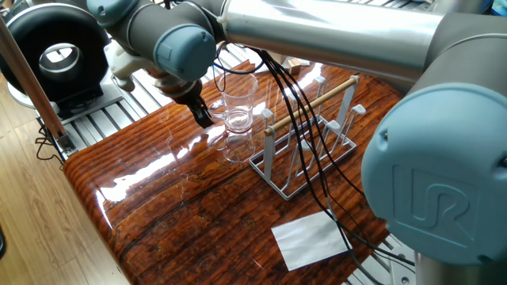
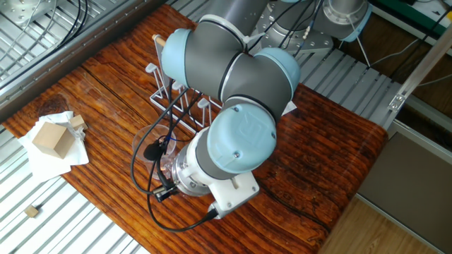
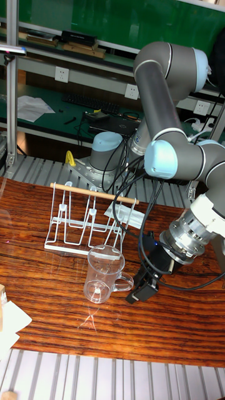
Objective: Put the cup on the cup rack
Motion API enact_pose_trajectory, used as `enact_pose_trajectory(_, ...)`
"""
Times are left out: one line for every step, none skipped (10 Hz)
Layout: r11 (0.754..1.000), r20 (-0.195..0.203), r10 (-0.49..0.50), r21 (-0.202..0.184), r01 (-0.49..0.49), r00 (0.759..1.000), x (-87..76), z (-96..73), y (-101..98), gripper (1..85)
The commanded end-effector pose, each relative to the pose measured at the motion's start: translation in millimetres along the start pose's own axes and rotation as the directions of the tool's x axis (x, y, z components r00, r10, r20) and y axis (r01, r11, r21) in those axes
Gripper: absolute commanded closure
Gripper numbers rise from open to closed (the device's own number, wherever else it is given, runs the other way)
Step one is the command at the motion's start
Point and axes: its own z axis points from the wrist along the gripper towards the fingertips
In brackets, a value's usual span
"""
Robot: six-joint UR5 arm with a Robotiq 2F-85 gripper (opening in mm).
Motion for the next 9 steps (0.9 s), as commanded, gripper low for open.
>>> enact_pose_trajectory(1.0,-0.007,0.005,-0.013,-0.005,1.0,1.6,1.5,4.4,27.0)
enact_pose_trajectory(1.0,-0.011,0.003,-0.02,-0.004,1.0,2.3,1.5,7.0,27.0)
enact_pose_trajectory(1.0,-0.023,0.001,-0.021,-0.002,1.0,5.1,1.5,8.0,27.3)
enact_pose_trajectory(1.0,-0.029,-0.002,-0.021,0.001,1.0,6.7,1.5,8.0,27.3)
enact_pose_trajectory(1.0,-0.028,-0.004,-0.023,0.003,1.0,6.5,1.5,8.6,27.3)
enact_pose_trajectory(1.0,-0.024,-0.003,-0.026,0.003,1.0,5.5,1.5,9.4,27.7)
enact_pose_trajectory(1.0,-0.023,-0.003,-0.028,0.003,1.0,5.3,1.5,9.9,27.7)
enact_pose_trajectory(1.0,-0.025,-0.003,-0.03,0.003,1.0,6.0,1.1,10.5,27.7)
enact_pose_trajectory(0.999,-0.028,-0.003,-0.033,0.003,1.0,7.0,-0.2,11.3,27.7)
